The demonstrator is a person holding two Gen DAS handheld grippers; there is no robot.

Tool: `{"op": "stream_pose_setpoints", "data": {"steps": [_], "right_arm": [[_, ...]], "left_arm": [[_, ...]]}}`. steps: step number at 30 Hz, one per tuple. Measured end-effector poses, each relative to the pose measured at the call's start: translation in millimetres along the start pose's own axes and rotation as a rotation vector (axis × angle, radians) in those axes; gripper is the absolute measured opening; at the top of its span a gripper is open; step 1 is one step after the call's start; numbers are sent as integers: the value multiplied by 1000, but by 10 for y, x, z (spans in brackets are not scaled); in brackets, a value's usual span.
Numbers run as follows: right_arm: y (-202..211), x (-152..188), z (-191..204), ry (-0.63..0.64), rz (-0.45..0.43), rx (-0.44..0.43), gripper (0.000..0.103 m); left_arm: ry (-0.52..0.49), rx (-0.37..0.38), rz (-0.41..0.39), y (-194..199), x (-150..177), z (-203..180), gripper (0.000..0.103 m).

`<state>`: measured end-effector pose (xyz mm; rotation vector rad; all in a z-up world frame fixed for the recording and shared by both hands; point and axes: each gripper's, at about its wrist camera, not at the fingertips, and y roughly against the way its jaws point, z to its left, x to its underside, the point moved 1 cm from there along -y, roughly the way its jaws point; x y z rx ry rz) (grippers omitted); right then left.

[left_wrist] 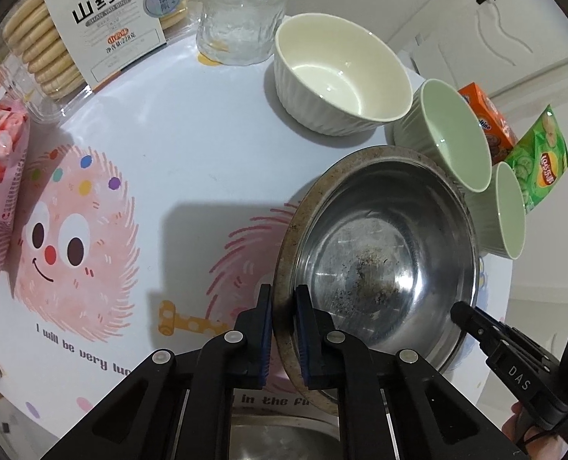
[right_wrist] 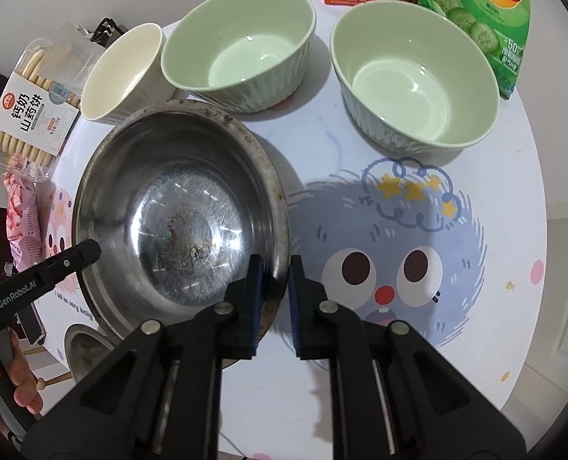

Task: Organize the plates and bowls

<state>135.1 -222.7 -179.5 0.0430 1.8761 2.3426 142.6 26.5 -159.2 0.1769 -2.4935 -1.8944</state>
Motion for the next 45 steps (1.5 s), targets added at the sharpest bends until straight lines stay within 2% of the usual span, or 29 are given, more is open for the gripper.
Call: {"op": "stream_pose_setpoints", "data": {"steps": [6,12,18,23,27,35,45], "right_arm": [[135,35,11,3,-22,-17,14],[415,137,132,34,-76,-33,14],[789,349,308,105,-129,-59,14],[903,592,502,155,-124,-91,14],[852,832,616,181,-94,-121,14],[637,1226,763,235,-11,-126,15],[393,1441,844,278,50,-86,15]], "left_arm": [[-1,20,-35,215,58,68,10],[-4,27,-114,608,203,130,10],[24,45,-170,983,488,284,10],[61,29,-176,1130,836,468,10],[93,4,-159,1119,1109,615,10],[142,-20,-116,1013,1544,859,10],[167,-35,-73,813,1747,981,11]]}}
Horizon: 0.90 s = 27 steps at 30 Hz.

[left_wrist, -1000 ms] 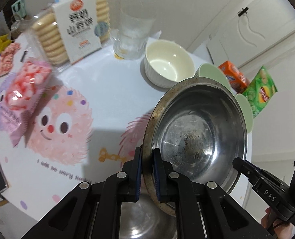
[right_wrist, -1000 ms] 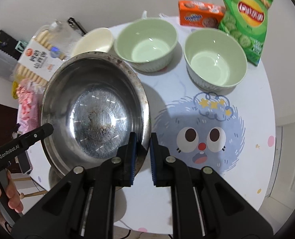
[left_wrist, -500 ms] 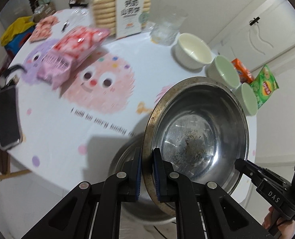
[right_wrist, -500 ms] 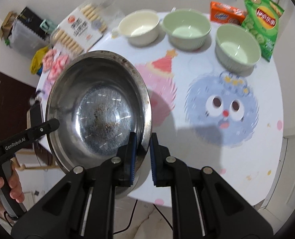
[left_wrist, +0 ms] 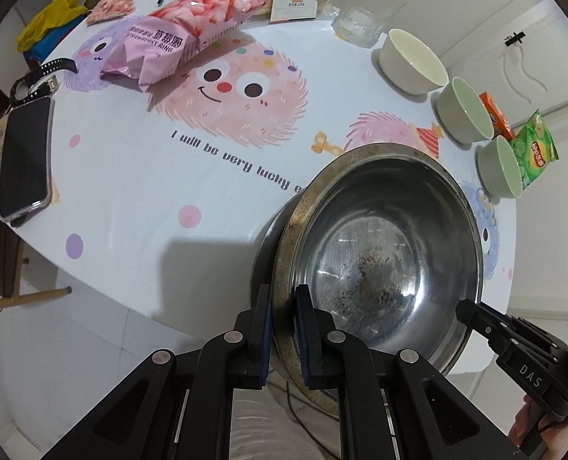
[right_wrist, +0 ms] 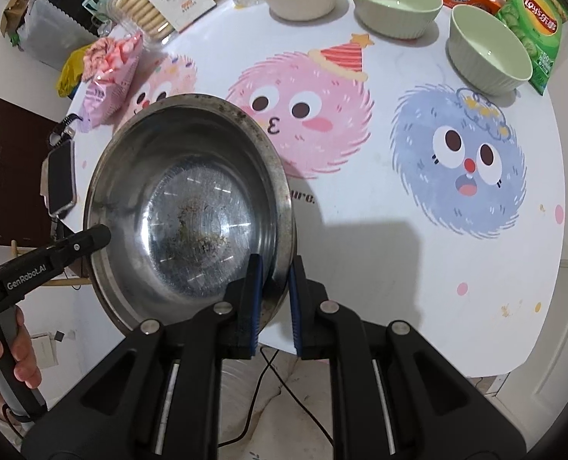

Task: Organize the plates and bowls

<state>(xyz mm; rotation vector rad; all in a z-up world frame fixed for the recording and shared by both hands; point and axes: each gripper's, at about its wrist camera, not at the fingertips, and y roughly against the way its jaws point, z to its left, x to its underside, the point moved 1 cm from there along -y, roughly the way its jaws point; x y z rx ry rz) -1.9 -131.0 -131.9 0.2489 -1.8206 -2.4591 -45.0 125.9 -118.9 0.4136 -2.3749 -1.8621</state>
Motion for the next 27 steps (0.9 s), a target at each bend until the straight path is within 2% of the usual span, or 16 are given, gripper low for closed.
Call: {"op": "stream_pose_setpoints", "data": {"steps": [12,27], "right_arm": [[-169,27,43,1,41,30,15],[-264,24,83,-3,74,49,17]], "left_arm": [[1,-25,32,-153,50,67,11],[-31,-75,29,-161,45,24,13]]}}
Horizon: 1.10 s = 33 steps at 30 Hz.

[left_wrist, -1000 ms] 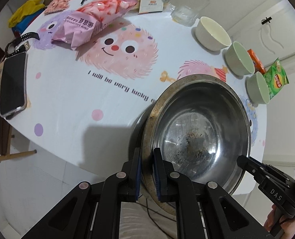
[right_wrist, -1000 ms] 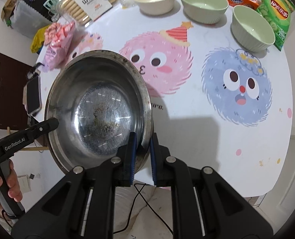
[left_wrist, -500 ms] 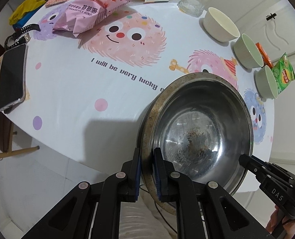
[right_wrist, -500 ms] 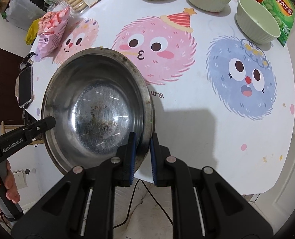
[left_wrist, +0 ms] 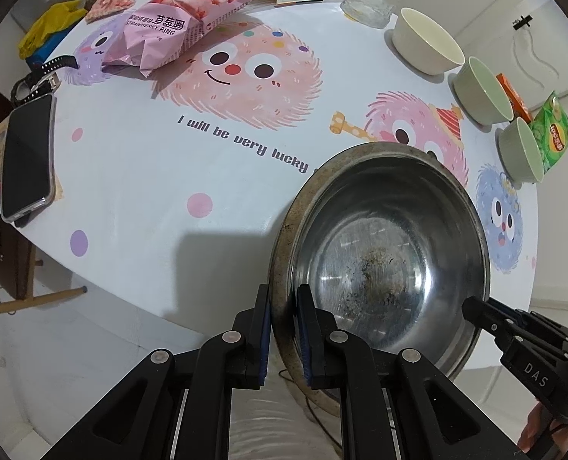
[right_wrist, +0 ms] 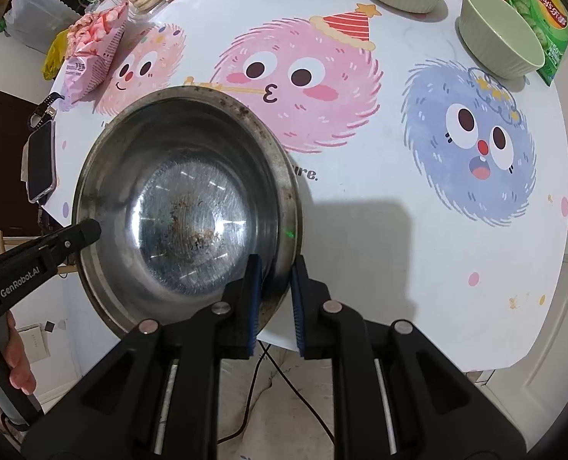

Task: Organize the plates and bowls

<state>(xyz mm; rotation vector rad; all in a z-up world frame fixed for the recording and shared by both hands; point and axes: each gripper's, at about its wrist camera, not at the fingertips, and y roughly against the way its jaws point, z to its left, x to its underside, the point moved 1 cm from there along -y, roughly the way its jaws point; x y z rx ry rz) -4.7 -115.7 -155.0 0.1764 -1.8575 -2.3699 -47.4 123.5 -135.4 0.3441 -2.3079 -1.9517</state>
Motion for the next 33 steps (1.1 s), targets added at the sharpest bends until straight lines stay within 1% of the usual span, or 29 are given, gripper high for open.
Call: {"op": "stream_pose_setpoints", "data": {"steps": [5,11,12,14,15,16,17,18,19,20,21,22,23,24,28,30,33], "right_arm": [[-11,10,19,10,10,6,18],[-22,6,38,17,17,12,18],[-25,6,44,16,18,14,20],[-26,5,39,11,17,12,28],[-23,10,30,4,16,11,35],[-19,12,26,0,13,11,36],[-13,14,24,-1,12,10,36],[-5,16,23,0,10,11,36],[2,18,21,1,9,13,38],[13,21,20,2,7,17,40],[31,22,13,1,3,23,46],[51,23,4,-3,-2,27,54],[75,22,-7,-10,-9,31,56],[111,19,-23,-17,-20,32,58],[201,-8,-65,-26,-37,33,61],[247,-27,-85,-25,-48,38,62],[299,-60,-115,-25,-62,43,62]], "left_arm": [[-4,-16,3,-23,-2,4,13],[-13,-34,27,-81,25,-22,15],[-12,-28,25,-80,33,-26,16],[-20,-33,16,-70,47,-37,17],[-22,-35,14,-69,50,-40,23],[-22,-37,13,-66,49,-37,26],[-20,-38,11,-63,47,-35,35],[-16,-35,8,-53,43,-28,50],[-8,-27,1,-38,42,-22,58],[-1,-19,-14,-7,38,-13,69],[1,-16,-24,14,38,-3,74],[0,-16,-33,41,33,-1,77],[-3,-20,-43,70,25,-2,81],[-7,-20,-52,97,13,-4,83],[-17,-20,-67,155,-32,-33,84],[-21,-14,-77,187,-63,-67,87],[-30,0,-87,235,-128,-135,88]]}}
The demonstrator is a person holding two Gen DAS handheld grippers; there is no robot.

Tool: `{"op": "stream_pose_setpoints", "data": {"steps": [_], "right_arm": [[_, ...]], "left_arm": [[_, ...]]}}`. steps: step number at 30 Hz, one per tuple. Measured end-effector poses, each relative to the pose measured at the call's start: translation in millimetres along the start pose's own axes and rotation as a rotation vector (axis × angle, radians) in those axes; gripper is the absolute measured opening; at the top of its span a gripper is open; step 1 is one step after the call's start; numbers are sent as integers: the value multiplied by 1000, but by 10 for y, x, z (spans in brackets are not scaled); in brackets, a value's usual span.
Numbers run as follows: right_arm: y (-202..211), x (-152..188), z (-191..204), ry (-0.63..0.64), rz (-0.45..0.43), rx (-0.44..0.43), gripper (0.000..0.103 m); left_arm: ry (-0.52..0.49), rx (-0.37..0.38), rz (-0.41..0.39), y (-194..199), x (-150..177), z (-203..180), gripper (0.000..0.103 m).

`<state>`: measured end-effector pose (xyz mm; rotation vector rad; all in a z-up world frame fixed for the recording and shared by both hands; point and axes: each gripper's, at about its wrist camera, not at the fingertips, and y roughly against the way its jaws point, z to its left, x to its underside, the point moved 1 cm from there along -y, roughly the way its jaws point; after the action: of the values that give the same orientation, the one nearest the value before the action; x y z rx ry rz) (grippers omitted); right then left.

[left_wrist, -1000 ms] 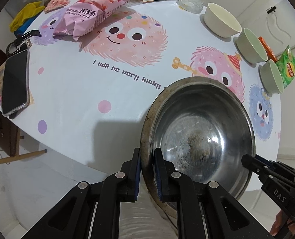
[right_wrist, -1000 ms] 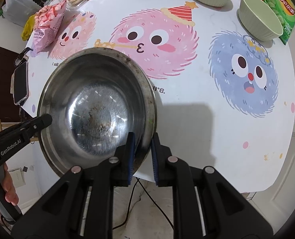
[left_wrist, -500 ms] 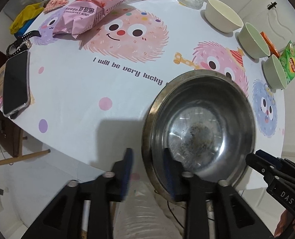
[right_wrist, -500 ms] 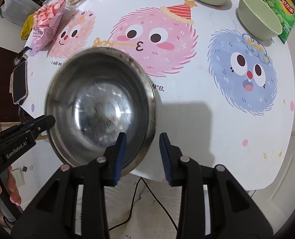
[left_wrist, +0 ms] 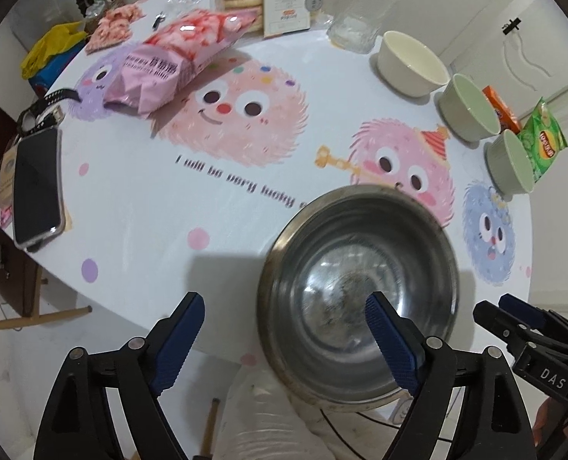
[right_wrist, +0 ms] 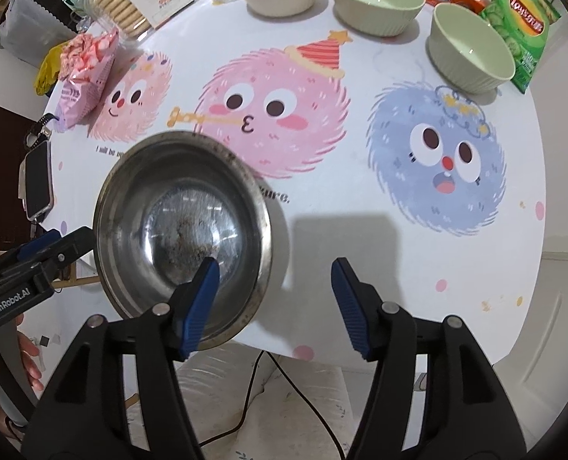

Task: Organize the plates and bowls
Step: 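Move both open grippers toward the cream ceramic bowl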

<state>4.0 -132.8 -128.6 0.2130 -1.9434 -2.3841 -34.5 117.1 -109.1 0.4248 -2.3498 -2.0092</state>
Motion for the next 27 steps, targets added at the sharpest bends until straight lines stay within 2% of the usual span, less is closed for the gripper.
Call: {"op": "stream_pose_setpoints", "data": {"steps": [7,13,20,27], "right_arm": [[147,-156,-136,-3,-34,6,62],[297,-502,-333,-19,-74,4,62],[419,-1183,-476,1,-127,13,63],[308,-1941,-527,24,-143,-11,62]], "left_arm": [[-19,32,-29,87,-312,-229,88],[-35,60,-55,97,-750,-500,88],[6,87,-57,-67,-1369,-717,88],[42,71,-46,-350,-1909,-865,88]]}}
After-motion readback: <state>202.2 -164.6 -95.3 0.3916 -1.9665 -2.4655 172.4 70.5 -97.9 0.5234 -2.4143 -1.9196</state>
